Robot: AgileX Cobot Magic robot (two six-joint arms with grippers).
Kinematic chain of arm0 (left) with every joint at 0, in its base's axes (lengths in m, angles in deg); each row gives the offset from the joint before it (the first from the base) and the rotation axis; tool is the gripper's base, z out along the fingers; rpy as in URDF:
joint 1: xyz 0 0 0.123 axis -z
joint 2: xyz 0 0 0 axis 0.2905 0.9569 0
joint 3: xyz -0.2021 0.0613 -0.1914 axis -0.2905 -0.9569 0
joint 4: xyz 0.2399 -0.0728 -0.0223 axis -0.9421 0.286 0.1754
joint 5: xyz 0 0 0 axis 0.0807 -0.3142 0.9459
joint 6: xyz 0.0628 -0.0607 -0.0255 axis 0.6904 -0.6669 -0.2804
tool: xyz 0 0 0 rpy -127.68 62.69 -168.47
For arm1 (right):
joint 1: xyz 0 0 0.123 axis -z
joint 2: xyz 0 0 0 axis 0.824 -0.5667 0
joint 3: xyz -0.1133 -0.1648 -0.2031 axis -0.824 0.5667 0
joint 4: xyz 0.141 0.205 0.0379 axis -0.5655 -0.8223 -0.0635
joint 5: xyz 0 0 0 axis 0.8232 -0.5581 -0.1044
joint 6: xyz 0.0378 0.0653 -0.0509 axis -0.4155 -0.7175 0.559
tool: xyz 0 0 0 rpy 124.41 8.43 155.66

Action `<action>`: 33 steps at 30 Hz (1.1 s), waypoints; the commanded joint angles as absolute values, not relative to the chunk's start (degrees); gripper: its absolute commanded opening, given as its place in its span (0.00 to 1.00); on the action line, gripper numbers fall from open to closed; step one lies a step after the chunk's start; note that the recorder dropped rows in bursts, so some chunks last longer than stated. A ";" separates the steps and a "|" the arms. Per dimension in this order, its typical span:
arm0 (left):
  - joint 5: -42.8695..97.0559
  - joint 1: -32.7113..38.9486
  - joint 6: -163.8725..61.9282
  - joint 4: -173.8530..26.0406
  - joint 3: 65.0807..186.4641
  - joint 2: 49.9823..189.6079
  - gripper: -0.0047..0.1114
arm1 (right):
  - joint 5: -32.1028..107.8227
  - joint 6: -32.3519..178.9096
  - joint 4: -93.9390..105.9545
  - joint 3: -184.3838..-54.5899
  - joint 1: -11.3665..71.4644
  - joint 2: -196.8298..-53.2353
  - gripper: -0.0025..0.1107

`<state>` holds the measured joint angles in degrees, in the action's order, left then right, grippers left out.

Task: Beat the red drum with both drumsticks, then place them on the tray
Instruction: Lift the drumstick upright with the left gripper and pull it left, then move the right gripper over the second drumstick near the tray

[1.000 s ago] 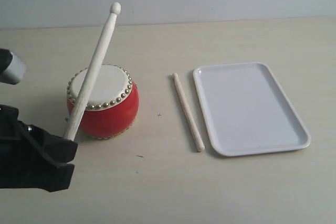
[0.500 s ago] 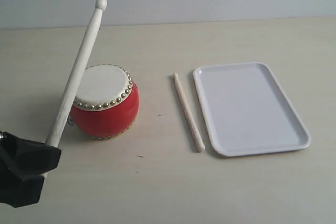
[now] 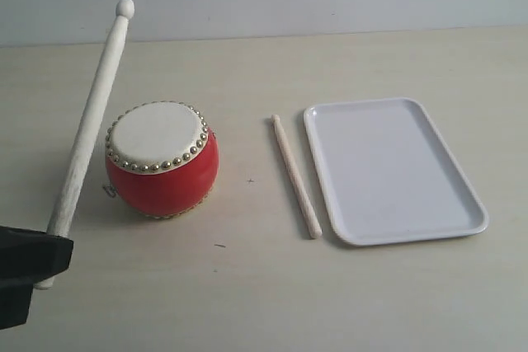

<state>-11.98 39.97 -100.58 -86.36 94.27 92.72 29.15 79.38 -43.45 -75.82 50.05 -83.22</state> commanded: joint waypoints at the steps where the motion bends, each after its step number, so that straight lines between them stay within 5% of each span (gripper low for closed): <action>1: -12.01 40.25 -103.47 -89.71 93.78 89.20 0.04 | 18.94 90.90 -47.44 -83.14 50.19 -93.49 0.02; 7: -13.38 40.25 -106.33 -93.70 93.78 87.38 0.04 | -5.80 102.40 -48.58 -99.87 50.09 -114.81 0.02; 23: -13.37 40.25 -106.47 -94.68 93.78 87.38 0.04 | -21.29 68.81 -2.86 -119.01 22.76 -142.56 0.03; 33: -14.00 40.25 -106.47 -94.68 93.78 87.38 0.04 | -15.35 59.41 4.98 -119.01 13.45 -153.47 0.25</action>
<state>-13.68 39.97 -106.17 -94.26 93.95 87.81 -17.84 63.14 1.77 -118.57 14.27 -151.33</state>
